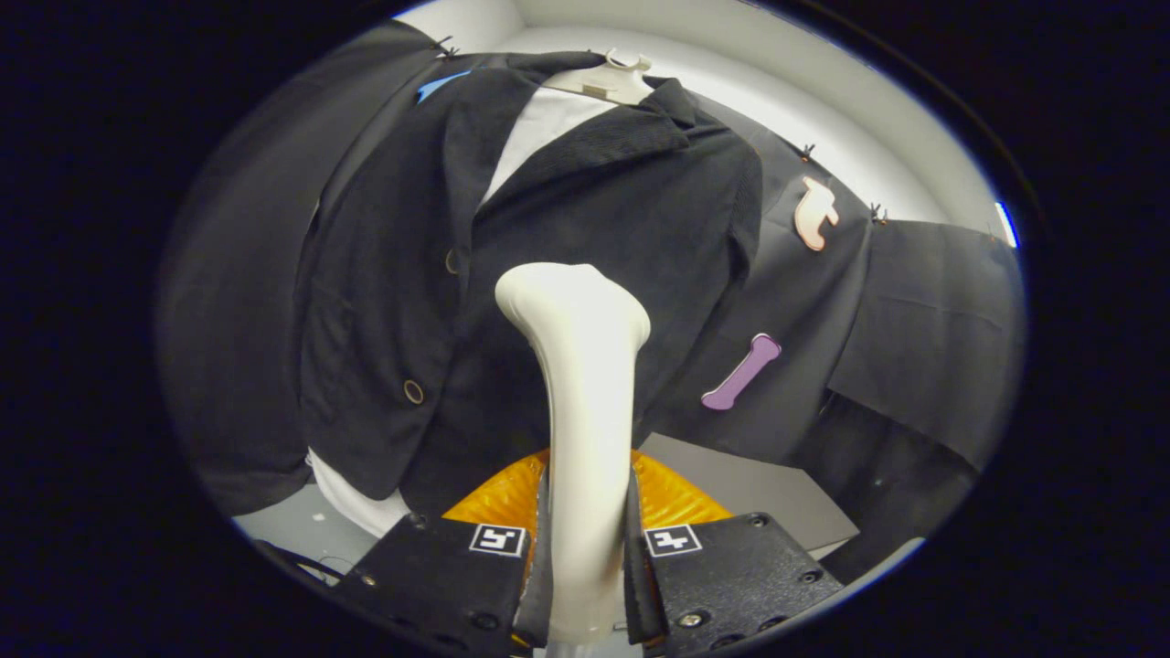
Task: Iron the clothes twice with a garment steamer, once on the left side and once on the right side.
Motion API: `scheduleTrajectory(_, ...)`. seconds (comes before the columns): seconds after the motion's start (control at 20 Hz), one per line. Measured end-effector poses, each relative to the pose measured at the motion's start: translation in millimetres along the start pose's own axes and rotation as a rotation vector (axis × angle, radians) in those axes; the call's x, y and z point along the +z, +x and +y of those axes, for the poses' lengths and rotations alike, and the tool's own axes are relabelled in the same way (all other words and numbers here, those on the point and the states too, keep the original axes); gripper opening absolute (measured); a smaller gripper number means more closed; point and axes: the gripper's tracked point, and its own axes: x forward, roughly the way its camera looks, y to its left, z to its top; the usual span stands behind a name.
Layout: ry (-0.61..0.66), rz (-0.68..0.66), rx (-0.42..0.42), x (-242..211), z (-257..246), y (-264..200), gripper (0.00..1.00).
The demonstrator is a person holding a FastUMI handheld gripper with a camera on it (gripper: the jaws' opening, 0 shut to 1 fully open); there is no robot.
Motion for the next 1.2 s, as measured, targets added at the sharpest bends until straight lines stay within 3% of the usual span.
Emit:
scheduleTrajectory(0.5, -0.138, 0.071, -0.011, -62, 27, 6, 0.34)
scheduleTrajectory(1.2, -0.135, 0.182, 0.031, -136, 44, 9, 0.34)
